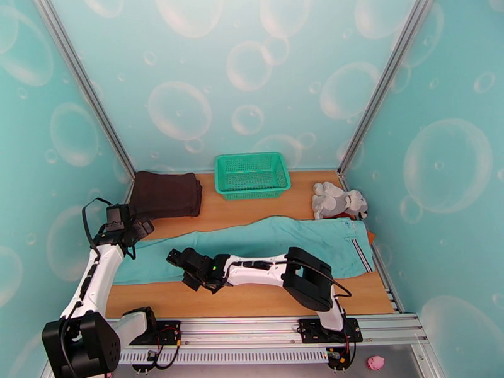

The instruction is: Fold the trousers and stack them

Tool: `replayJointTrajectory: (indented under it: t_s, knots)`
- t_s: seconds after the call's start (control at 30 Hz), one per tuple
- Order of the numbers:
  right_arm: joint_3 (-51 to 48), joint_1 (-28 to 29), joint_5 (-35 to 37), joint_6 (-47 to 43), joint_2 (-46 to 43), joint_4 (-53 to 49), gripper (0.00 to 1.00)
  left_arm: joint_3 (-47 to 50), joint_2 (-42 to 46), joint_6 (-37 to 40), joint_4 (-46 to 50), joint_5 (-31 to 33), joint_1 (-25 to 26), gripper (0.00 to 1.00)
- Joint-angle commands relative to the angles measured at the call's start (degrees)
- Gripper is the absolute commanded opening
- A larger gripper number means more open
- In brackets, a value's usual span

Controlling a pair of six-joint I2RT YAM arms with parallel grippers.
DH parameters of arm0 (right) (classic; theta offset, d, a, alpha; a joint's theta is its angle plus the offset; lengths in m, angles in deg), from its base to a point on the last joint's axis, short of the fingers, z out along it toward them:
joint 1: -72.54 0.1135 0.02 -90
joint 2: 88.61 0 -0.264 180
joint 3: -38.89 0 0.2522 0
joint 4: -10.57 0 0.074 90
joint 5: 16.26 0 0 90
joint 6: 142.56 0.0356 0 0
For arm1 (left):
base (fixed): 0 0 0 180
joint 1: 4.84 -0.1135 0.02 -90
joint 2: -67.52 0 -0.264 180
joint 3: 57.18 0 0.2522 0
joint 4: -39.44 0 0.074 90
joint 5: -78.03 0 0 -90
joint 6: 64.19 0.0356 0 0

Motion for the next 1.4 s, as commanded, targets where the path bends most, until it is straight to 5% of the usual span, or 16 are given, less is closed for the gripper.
replayJointTrajectory:
  t_s: [0.0, 0.27, 0.4, 0.63, 1.07, 1.3, 1.37]
  knots:
    - [-1.28, 0.44, -3.09, 1.61, 1.21, 1.24, 0.11, 0.45, 0.32, 0.95, -0.7, 2.29, -1.49, 0.99]
    - [-13.32, -3.04, -4.59, 1.65, -12.03, 9.86, 0.37, -1.43, -6.02, 6.5, -1.89, -6.58, -9.89, 0.99]
    - [-21.72, -11.24, -8.47, 4.93, -20.49, 12.68, 0.51, -1.97, -10.76, 6.61, 0.16, -0.59, -12.77, 0.99]
    - [-38.78, -24.49, -14.3, 8.44, -32.82, 24.8, 0.52, -3.86, -17.52, 9.16, 1.81, -3.45, -20.53, 0.99]
    - [-43.4, -27.85, -19.63, 8.48, -34.98, 29.81, 0.53, -5.36, -29.19, 9.01, 0.09, -7.91, -24.28, 0.81]
    - [-45.2, -29.33, -20.22, 8.89, -36.07, 31.77, 0.53, -5.38, -33.49, 8.48, -0.59, -10.1, -24.95, 0.63]
    - [-46.6, -30.27, -21.3, 9.25, -37.14, 33.46, 0.53, -5.58, -35.37, 8.31, -0.49, -11.35, -25.21, 0.47]
